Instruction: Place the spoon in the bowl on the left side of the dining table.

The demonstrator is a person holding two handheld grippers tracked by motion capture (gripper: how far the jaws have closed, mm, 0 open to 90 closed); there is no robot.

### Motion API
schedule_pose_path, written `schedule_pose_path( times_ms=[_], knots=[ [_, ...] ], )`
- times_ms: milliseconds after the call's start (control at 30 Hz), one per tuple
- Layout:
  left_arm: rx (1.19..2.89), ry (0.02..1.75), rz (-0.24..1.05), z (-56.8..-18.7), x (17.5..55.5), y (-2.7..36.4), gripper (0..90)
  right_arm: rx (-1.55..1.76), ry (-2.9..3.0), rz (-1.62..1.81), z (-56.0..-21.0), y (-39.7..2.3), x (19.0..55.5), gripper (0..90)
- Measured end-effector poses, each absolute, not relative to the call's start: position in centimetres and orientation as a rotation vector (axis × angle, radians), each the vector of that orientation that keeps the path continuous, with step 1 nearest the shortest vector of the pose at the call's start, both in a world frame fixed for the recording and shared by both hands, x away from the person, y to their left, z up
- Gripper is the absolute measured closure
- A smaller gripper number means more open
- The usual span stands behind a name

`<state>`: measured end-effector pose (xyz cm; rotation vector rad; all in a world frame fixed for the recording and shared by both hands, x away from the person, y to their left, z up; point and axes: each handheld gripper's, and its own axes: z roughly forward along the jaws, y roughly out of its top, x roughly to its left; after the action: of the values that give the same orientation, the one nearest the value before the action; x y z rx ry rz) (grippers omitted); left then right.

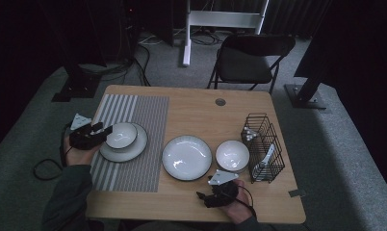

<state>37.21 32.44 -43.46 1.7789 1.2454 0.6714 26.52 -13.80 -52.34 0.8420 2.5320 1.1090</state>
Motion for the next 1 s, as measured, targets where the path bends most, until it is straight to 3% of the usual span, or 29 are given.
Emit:
schedule_pose_path(
  times_ms=[300, 433, 567, 1000],
  knots=[
    [1.775, 1.217, 0.629, -43.2, 36.8, 31.9, 52.2, 0.839, 2.468, 1.131, -49.9, -14.4, 25.7, 38.3],
    [1.788, 1.201, 0.621, -43.0, 36.6, 31.6, 52.2, 0.838, 2.446, 1.126, -49.0, -14.7, 25.6, 38.8],
    [1.791, 1.192, 0.631, -42.9, 36.5, 31.3, 52.3, 0.835, 2.414, 1.163, -46.6, -15.2, 25.0, 46.3],
    [1.785, 1.165, 0.614, -43.2, 36.1, 30.5, 52.4, 0.795, 2.327, 1.191, -42.8, -17.0, 24.6, 48.1]
  ],
)
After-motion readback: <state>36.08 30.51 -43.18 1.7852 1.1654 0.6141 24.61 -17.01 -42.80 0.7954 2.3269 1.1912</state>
